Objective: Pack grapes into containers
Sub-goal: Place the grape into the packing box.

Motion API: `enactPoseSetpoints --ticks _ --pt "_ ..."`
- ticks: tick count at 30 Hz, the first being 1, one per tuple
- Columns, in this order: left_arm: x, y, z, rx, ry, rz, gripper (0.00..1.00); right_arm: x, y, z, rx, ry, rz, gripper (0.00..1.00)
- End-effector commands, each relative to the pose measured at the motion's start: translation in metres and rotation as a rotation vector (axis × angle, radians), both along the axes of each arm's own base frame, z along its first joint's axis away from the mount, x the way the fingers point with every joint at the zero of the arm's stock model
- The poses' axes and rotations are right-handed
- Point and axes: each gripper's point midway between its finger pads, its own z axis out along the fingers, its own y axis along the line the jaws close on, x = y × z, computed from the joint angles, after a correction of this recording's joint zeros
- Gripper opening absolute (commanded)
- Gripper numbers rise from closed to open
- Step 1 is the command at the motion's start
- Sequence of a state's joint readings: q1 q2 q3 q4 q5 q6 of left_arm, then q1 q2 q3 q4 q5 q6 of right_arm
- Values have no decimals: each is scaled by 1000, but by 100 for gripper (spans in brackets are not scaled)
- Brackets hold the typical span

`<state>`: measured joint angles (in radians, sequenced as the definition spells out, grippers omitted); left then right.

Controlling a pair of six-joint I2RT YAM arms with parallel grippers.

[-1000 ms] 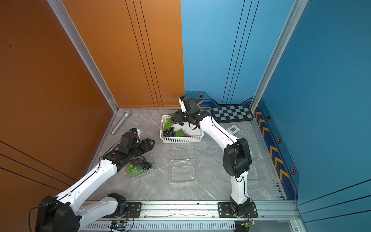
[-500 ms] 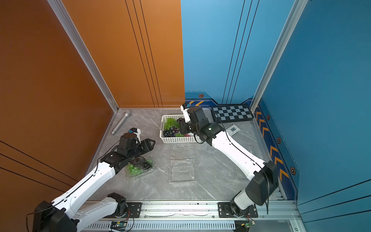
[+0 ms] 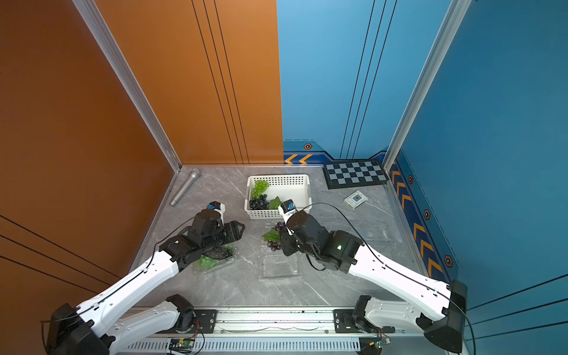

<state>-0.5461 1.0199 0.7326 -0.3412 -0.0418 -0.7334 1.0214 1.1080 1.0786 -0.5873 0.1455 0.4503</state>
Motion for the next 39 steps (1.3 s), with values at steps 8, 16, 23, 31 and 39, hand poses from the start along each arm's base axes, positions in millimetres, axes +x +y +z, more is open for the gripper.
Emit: enactPoseSetpoints --ticks 8,16,23,31,39 --pt "-3 -4 -3 49 6 1 64 -17 -25 -30 -20 38 -113 0" --pt "-2 -7 -6 59 14 -1 64 -19 -33 -51 -59 59 -137 0" --pt "-1 -8 -10 69 26 -4 64 -15 -23 -74 -92 77 -133 0" --pt "-1 -7 -11 75 28 -4 64 -13 1 -98 -64 122 -103 0" --pt "-2 -7 -13 77 31 -7 64 -13 34 -126 -10 190 -62 1"
